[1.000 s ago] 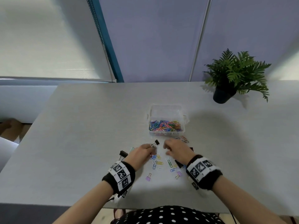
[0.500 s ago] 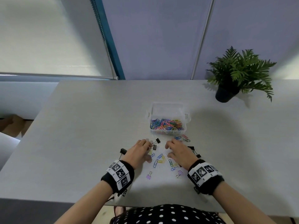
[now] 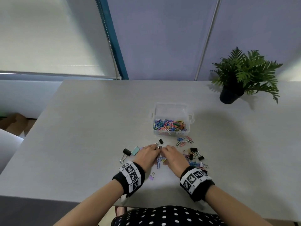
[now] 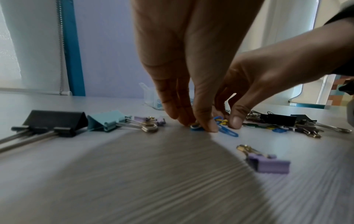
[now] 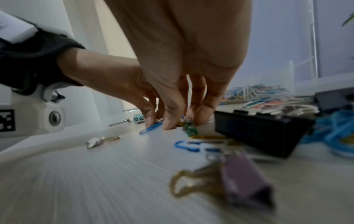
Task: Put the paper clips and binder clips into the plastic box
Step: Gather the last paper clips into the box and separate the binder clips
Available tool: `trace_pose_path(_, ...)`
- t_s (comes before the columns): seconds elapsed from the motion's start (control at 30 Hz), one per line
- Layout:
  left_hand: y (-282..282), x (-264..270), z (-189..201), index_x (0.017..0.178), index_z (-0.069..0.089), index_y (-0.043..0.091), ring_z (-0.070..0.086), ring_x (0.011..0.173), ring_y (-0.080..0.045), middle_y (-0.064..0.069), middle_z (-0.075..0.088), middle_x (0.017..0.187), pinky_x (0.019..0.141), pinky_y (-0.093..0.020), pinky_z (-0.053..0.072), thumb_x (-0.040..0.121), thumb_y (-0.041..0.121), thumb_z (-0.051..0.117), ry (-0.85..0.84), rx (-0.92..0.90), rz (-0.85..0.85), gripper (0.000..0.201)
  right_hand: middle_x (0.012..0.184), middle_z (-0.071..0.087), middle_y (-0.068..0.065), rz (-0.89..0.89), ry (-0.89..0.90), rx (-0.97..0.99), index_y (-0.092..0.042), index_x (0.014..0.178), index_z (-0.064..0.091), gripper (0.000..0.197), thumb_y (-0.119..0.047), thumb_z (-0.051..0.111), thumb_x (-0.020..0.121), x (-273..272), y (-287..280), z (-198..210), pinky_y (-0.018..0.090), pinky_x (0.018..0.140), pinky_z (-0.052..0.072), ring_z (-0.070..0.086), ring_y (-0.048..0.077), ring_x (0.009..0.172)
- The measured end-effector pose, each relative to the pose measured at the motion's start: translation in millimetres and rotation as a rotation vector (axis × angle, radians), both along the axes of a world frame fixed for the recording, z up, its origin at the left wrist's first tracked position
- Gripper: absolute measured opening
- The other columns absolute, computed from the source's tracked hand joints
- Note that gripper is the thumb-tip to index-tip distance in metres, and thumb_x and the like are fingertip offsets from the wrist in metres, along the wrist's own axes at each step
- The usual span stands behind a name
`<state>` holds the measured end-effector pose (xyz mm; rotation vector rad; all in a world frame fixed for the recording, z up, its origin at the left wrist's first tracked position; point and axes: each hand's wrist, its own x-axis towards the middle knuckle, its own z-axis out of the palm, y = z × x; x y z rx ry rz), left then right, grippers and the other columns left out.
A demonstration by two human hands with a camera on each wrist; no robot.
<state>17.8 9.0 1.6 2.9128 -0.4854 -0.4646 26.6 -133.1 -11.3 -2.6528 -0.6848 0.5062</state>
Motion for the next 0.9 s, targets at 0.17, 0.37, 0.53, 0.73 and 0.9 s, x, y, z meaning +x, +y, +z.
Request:
trace_pose_path(0.17, 0, 0, -1, 0.112, 0.054, 0.008, 0.045, 0.115, -0.026, -0.011, 0.050, 0.117, 0.086, -0.041, 0.044, 0.086, 0.014, 0.055, 0.010, 0.019, -0.002, 0.027, 0.106, 0.054, 0.006, 0.014, 0.001, -0.020, -0.011, 0.098, 0.051, 0.017, -0.010, 0.059, 0.083, 6, -9, 1, 0.032, 0.072, 0.034, 0.048, 0.024, 0.101)
trace_pose_path(0.37, -2, -1, -5, 0.124, 0.046, 0.007, 0.045, 0.117, -0.026, -0.011, 0.048, 0.123, 0.093, -0.042, 0.046, 0.091, 0.013, 0.051, -0.026, 0.077, -0.054, 0.034, 0.109, 0.055, 0.006, 0.012, -0.017, -0.069, -0.012, 0.102, 0.050, 0.019, -0.010, 0.058, 0.084, 6, -9, 2, 0.036, 0.079, 0.041, 0.049, 0.024, 0.103)
trace_pose_path(0.53, -3, -7, -10, 0.122, 0.045, 0.010, 0.053, 0.111, -0.025, -0.008, 0.054, 0.120, 0.092, -0.038, 0.046, 0.092, 0.007, 0.049, -0.076, 0.079, -0.111, 0.031, 0.109, 0.053, 0.008, 0.031, -0.041, -0.093, -0.011, 0.103, 0.052, 0.017, -0.008, 0.054, 0.086, 3, -8, 3, 0.038, 0.077, 0.043, 0.051, 0.025, 0.100)
trace_pose_path(0.73, -1, -4, -4, 0.118, 0.046, 0.002, 0.053, 0.109, -0.028, -0.014, 0.053, 0.118, 0.091, -0.036, 0.045, 0.091, 0.002, 0.045, 0.009, 0.012, -0.139, 0.027, 0.109, 0.053, 0.007, 0.060, -0.064, -0.094, -0.010, 0.102, 0.052, 0.014, -0.011, 0.053, 0.088, 4, -8, 5, 0.035, 0.078, 0.043, 0.049, 0.024, 0.104)
trace_pose_path(0.9, 6, 4, -2, 0.099, 0.059, 0.008, 0.058, 0.100, -0.026, -0.011, 0.061, 0.107, 0.085, -0.031, 0.044, 0.086, 0.007, 0.054, 0.176, -0.134, -0.036, 0.014, 0.091, 0.060, 0.003, -0.049, 0.066, 0.055, -0.010, 0.091, 0.055, 0.008, -0.012, 0.059, 0.084, 12, -15, 4, 0.028, 0.070, 0.041, 0.054, 0.019, 0.085)
